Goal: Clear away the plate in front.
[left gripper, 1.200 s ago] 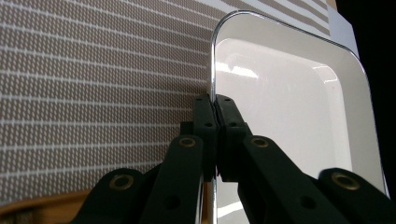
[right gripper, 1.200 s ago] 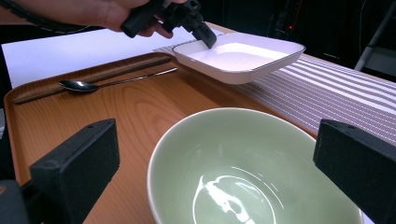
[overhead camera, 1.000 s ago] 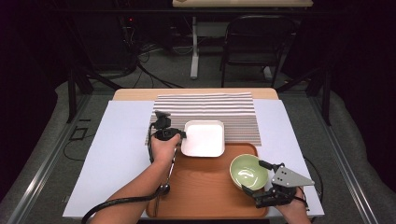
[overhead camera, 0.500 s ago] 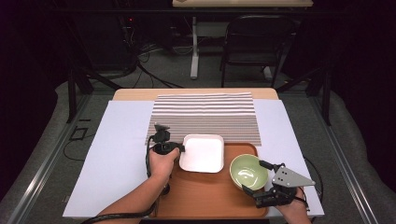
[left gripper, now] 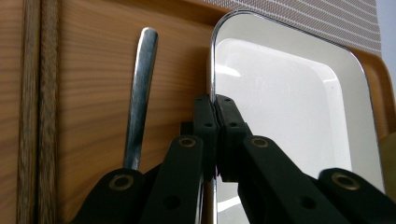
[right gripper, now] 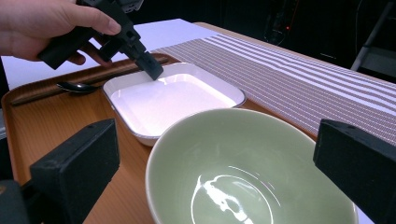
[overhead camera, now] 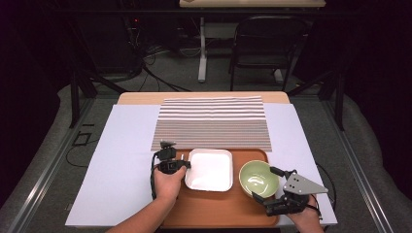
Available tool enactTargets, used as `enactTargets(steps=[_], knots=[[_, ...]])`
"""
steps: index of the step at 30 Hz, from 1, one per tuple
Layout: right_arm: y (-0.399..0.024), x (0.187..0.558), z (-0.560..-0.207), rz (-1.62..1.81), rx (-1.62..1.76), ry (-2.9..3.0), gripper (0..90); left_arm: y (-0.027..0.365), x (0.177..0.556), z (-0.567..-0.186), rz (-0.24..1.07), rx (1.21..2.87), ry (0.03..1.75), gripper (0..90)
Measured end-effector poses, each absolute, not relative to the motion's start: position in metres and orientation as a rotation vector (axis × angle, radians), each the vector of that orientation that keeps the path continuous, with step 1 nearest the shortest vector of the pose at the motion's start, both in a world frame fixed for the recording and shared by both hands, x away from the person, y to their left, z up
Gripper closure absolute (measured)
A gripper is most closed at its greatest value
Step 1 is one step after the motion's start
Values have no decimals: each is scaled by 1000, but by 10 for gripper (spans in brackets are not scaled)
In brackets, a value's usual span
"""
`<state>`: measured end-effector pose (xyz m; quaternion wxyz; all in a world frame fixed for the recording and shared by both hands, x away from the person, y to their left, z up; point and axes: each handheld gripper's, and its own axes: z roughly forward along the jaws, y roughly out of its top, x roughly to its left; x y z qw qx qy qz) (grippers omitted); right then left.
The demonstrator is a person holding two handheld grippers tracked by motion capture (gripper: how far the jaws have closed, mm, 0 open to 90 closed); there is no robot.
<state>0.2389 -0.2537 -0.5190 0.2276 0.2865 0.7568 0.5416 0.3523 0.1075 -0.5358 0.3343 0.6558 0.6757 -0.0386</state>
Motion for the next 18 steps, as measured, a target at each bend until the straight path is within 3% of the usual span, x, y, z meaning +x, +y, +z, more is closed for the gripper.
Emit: enactTargets(steps=[13, 18], knots=[[-253, 239, -519, 1492, 786, 2086, 2, 106, 347, -542, -137, 1733, 1758, 865], [-253, 239, -519, 1490, 786, 2086, 2, 112, 344, -531, -94, 1706, 1697, 694]])
